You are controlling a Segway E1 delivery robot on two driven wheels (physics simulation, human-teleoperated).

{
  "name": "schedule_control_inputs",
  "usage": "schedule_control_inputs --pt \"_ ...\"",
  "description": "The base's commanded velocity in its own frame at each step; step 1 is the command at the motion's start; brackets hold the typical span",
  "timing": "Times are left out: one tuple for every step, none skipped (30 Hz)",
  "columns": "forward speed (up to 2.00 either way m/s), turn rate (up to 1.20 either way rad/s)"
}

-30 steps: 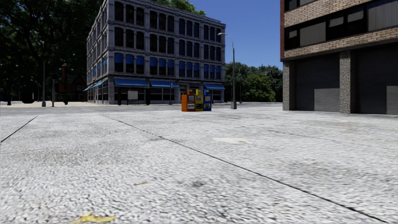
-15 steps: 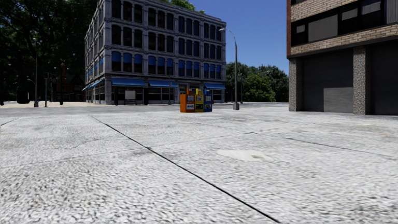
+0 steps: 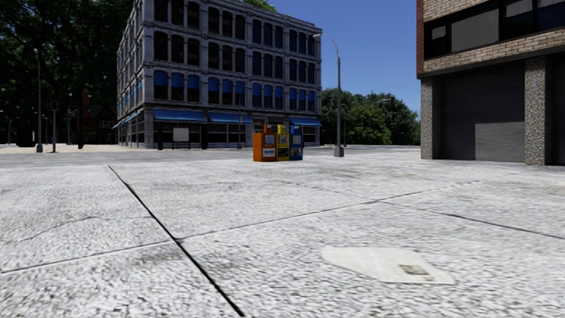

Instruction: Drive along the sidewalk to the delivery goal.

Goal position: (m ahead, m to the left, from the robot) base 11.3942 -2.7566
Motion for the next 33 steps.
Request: schedule_control_inputs --pt "2.00 0.00" --pt "2.00 0.00" --pt "2.00 0.00" --pt "2.00 0.00" --pt "2.00 0.00" --pt "2.00 0.00" --pt "2.00 0.00" --pt "2.00 0.00" --pt "2.00 0.00" --pt "2.00 0.00" --pt "2.00 0.00" --pt "2.00 0.00" --pt "2.00 0.00" --pt "2.00 0.00" --pt "2.00 0.00" --pt "2.00 0.00" --pt "2.00 0.00" --pt "2.00 0.00" --pt "2.00 0.00" --pt "2.00 0.00" --pt "2.00 0.00" --pt "2.00 0.00" --pt "2.00 0.00" --pt "2.00 0.00" --pt "2.00 0.00" --pt "2.00 0.00" --pt "2.00 0.00" --pt "2.00 0.00" --pt "2.00 0.00" --pt "2.00 0.00" --pt "2.00 0.00" --pt "2.00 0.00" --pt "2.00 0.00"
